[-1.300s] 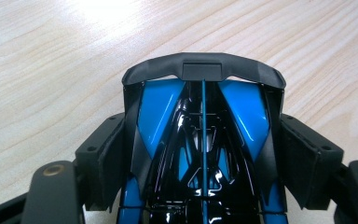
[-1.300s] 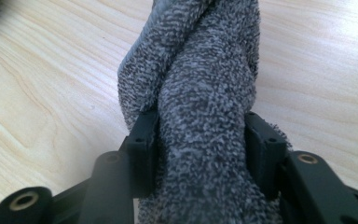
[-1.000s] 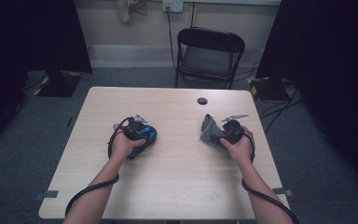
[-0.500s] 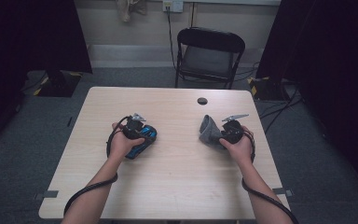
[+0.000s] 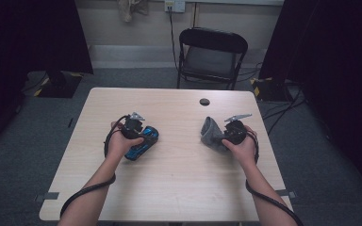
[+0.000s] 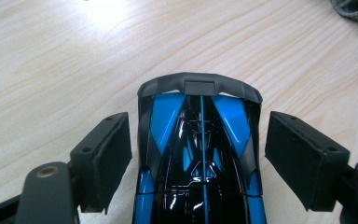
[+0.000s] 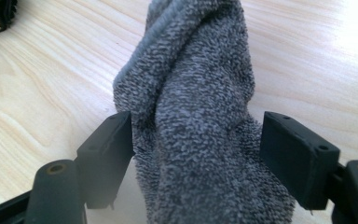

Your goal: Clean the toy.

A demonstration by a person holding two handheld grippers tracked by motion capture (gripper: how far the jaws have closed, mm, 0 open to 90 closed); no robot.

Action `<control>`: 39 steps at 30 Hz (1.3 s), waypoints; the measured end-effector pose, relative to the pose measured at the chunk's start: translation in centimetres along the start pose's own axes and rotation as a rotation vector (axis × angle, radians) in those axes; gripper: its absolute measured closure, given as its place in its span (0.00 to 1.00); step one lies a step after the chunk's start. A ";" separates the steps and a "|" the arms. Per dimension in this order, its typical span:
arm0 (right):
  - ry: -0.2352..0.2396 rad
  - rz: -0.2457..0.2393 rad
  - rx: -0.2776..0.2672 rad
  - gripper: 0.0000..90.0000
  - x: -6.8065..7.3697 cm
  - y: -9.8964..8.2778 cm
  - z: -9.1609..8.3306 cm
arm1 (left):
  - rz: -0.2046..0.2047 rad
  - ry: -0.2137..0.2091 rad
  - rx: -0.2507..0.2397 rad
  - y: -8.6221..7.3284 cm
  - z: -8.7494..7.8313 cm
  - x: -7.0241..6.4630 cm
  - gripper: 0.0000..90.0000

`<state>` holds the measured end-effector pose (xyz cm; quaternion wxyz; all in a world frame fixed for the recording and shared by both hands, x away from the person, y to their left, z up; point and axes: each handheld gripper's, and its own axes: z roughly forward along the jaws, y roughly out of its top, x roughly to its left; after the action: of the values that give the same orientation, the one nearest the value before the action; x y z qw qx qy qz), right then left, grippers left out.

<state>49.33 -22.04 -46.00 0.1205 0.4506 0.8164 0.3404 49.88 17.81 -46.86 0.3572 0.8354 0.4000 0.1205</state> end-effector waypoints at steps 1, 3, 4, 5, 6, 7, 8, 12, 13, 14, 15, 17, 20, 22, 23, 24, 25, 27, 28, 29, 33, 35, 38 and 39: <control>0.001 -0.002 -0.001 0.28 0.0 0.0 0.0 | -0.005 -0.004 -0.002 0.0 -0.1 -0.1 0.25; 0.002 -0.005 0.000 0.28 0.1 0.1 -0.1 | -0.005 -0.006 -0.003 0.1 -0.2 -0.2 0.25; 0.002 -0.004 -0.002 0.28 0.2 0.1 -0.2 | -0.004 -0.005 -0.003 0.1 -0.3 -0.2 0.25; 0.006 -0.002 -0.006 0.27 0.2 0.2 -0.4 | -0.002 -0.008 -0.001 0.1 -0.4 -0.2 0.25; 0.006 -0.002 -0.006 0.27 0.2 0.2 -0.4 | -0.003 -0.009 -0.002 0.1 -0.4 -0.2 0.25; 0.007 -0.002 -0.007 0.27 0.2 0.2 -0.4 | -0.004 -0.010 -0.001 0.1 -0.5 -0.2 0.25; 0.007 -0.005 -0.003 0.26 0.2 0.2 -0.5 | -0.005 -0.011 0.001 0.1 -0.6 -0.3 0.25; 0.009 -0.006 -0.009 0.26 0.2 0.3 -0.7 | -0.009 -0.011 -0.003 0.1 -0.8 -0.2 0.23; 0.011 -0.005 -0.011 0.25 0.2 0.3 -0.8 | -0.016 -0.015 -0.002 0.0 -0.8 -0.2 0.23; 0.017 -0.009 -0.013 0.25 0.3 0.3 -0.9 | -0.015 -0.017 0.002 0.0 -0.9 -0.3 0.23; 0.017 -0.013 -0.011 0.25 0.3 0.3 -1.0 | -0.016 -0.018 0.003 -0.1 -0.9 -0.3 0.23; 0.016 -0.015 -0.008 0.24 0.3 0.3 -1.1 | -0.019 -0.017 0.003 -0.1 -1.0 -0.3 0.23; 0.021 -0.012 -0.013 0.23 0.4 0.4 -1.3 | -0.030 -0.019 -0.004 -0.3 -1.1 -0.3 0.23; 0.021 -0.020 -0.009 0.23 0.6 0.4 -1.3 | -0.027 -0.022 -0.007 -0.3 -1.3 -0.2 0.23; 0.023 -0.022 -0.007 0.23 0.6 0.4 -1.3 | -0.026 -0.021 -0.006 -0.3 -1.3 -0.2 0.23; 0.025 -0.024 -0.007 0.23 0.7 0.5 -1.4 | -0.032 -0.023 -0.011 -0.3 -1.4 -0.3 0.23; 0.026 -0.026 -0.009 0.23 0.7 0.5 -1.4 | -0.024 -0.022 -0.009 -0.3 -1.5 -0.3 0.22; 0.033 -0.026 -0.010 0.22 0.8 0.6 -1.5 | -0.018 -0.031 -0.007 -0.4 -1.7 -0.3 0.22; 0.034 -0.031 -0.012 0.22 0.9 0.6 -1.5 | -0.020 -0.030 -0.010 -0.5 -1.8 -0.4 0.22; 0.039 -0.038 -0.012 0.20 1.1 0.6 -1.6 | -0.026 -0.034 -0.006 -0.6 -1.9 -0.4 0.21; 0.050 -0.033 -0.017 0.18 1.4 0.7 -1.8 | -0.042 -0.033 -0.011 -0.8 -2.2 -0.1 0.20; 0.058 -0.026 -0.016 0.17 1.5 0.8 -1.9 | -0.054 -0.031 -0.016 -0.9 -2.5 -0.1 0.19; 0.059 -0.028 -0.015 0.17 1.7 0.7 -2.0 | -0.055 -0.042 -0.026 -1.0 -2.9 -0.1 0.18; 0.057 -0.031 -0.013 0.17 1.7 0.7 -2.1 | -0.029 -0.044 -0.019 -1.0 -3.1 -0.2 0.18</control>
<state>47.80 -21.33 -43.79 0.1055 0.4273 0.8242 0.3564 47.69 19.67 -45.33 0.3757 0.8283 0.4032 0.1008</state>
